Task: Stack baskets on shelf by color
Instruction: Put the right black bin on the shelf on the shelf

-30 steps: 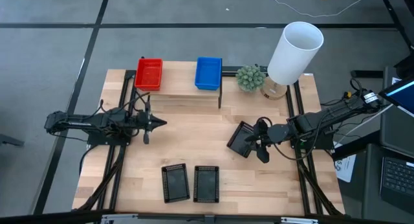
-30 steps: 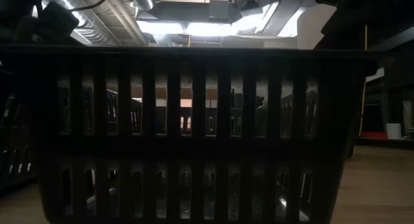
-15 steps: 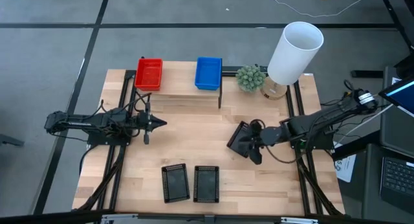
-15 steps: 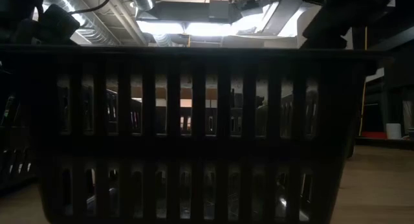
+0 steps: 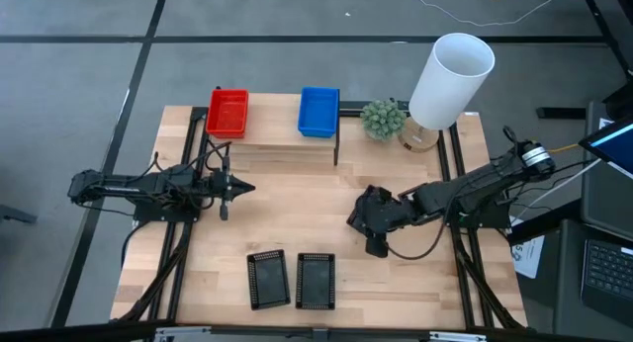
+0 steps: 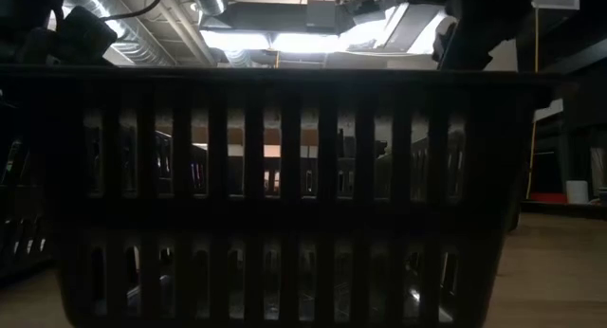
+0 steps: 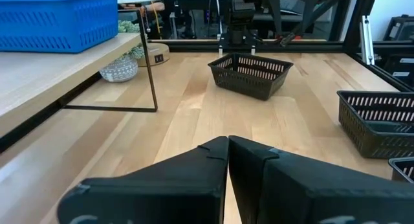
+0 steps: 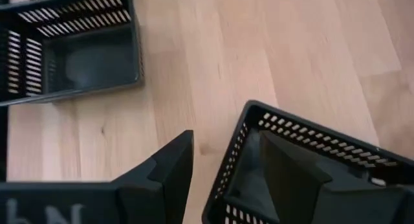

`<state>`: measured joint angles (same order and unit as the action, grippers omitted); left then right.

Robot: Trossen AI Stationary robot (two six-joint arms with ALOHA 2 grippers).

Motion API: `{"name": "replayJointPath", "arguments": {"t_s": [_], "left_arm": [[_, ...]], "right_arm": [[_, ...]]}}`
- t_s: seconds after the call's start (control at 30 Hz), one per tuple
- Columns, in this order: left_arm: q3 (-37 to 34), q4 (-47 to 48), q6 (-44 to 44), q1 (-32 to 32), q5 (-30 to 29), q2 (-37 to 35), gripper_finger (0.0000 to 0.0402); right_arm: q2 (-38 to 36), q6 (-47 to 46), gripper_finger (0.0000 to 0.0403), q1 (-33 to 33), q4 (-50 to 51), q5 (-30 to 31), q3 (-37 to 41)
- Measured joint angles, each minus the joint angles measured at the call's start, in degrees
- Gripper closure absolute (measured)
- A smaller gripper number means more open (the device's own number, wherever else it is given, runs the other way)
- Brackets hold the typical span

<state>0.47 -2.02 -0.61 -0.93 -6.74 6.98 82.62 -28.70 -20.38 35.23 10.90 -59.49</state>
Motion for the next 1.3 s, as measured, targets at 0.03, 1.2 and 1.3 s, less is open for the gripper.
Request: {"name": "replayJointPath", "arguments": {"t_s": [0.03,1.2,1.3], "left_arm": [[0.0,0.0,0.0,0.0,0.0,0.0,0.0396],[0.0,-0.1,0.0,0.0,0.0,0.0,0.0396],[0.0,-0.1,0.0,0.0,0.0,0.0,0.0396]], "right_arm": [[1.0,-0.8,0.0228,0.0,1.0,0.0,-1.1],[19.9,-36.8,0.0302,0.0,5.9,1.5,-4.2],[19.9,-37.8,0.0382,-0.1,5.2,2.4,-4.6]]}}
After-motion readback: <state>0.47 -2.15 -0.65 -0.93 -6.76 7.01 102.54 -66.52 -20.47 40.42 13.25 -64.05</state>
